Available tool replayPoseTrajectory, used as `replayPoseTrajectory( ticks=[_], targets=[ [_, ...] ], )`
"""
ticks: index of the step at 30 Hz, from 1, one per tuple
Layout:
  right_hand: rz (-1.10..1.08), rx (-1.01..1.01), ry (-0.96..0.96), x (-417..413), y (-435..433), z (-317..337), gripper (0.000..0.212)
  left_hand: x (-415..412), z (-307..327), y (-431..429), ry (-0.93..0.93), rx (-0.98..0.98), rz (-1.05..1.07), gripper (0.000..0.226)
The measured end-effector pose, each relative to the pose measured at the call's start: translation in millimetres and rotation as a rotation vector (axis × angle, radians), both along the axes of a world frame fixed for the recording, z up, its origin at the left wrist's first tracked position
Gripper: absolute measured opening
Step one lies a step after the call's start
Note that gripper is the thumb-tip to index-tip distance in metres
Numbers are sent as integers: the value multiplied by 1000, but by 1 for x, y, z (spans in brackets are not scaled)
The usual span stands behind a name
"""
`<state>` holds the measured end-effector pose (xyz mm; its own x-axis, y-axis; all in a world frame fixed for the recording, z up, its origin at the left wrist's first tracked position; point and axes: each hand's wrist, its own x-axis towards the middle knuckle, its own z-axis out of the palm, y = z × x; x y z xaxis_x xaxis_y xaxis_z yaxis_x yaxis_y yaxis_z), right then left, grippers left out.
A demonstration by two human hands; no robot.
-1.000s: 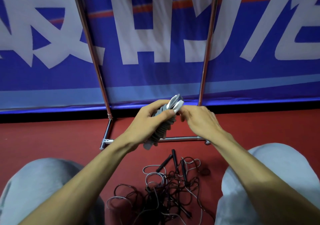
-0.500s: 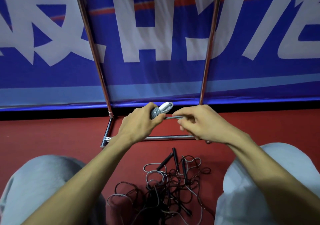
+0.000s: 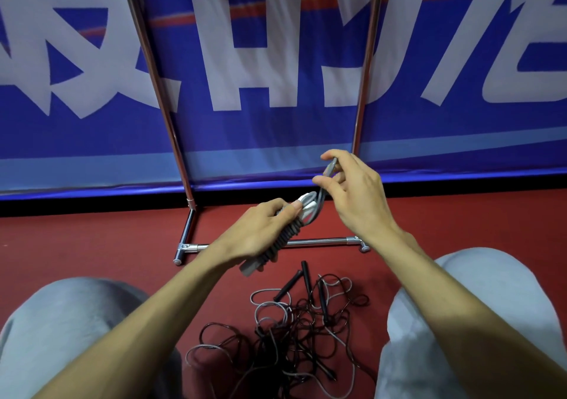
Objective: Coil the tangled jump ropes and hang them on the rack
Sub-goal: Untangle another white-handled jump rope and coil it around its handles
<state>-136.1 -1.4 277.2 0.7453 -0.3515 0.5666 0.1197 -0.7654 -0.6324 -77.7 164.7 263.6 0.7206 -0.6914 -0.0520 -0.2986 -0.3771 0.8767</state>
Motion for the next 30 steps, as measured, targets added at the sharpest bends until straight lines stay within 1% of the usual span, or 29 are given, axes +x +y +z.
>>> replayPoseTrajectory(
  ticks=[3, 6, 8, 10, 12, 13, 15, 17, 18, 20, 22, 25, 28, 30],
  targets=[
    [40, 111, 1, -2, 2, 6, 30, 0, 0, -2, 6, 8, 3, 44],
    [80, 351, -32, -4, 5, 12, 34, 2, -1, -3, 50, 3, 38, 44],
    [81, 492, -72, -4, 7, 15, 23, 2, 0, -4, 155, -38, 77, 41],
    [88, 599, -109, -4, 9, 16, 16, 1, 2, -6, 308, -95, 118, 39],
    [112, 687, -138, -4, 10, 18, 19, -1, 6, -8, 453, -144, 152, 42],
    [114, 685, -143, -5, 10, 17, 23, -2, 6, -8, 502, -168, 171, 43],
    [83, 588, -125, -5, 10, 15, 19, -4, 6, -9, 565, -221, 208, 48],
    [31, 452, -62, -6, 11, 13, 8, -4, 7, -9, 608, -273, 247, 54],
    [10, 379, -27, -7, 13, 12, 7, -3, 7, -9, 618, -288, 267, 57],
    [-23, 246, 48, -8, 17, 11, 17, -2, 9, -8, 611, -298, 300, 59],
    [-28, 140, 119, -9, 19, 10, 20, -1, 9, -8, 588, -294, 311, 55],
    [-7, -3, 183, -7, 18, 7, 16, -5, 8, -9, 473, -259, 290, 42],
    [-22, -73, 236, -6, 15, 8, 22, -6, 3, -10, 309, -245, 256, 31],
    [-24, -99, 277, -6, 13, 9, 27, -4, -1, -10, 251, -227, 241, 29]
  ],
)
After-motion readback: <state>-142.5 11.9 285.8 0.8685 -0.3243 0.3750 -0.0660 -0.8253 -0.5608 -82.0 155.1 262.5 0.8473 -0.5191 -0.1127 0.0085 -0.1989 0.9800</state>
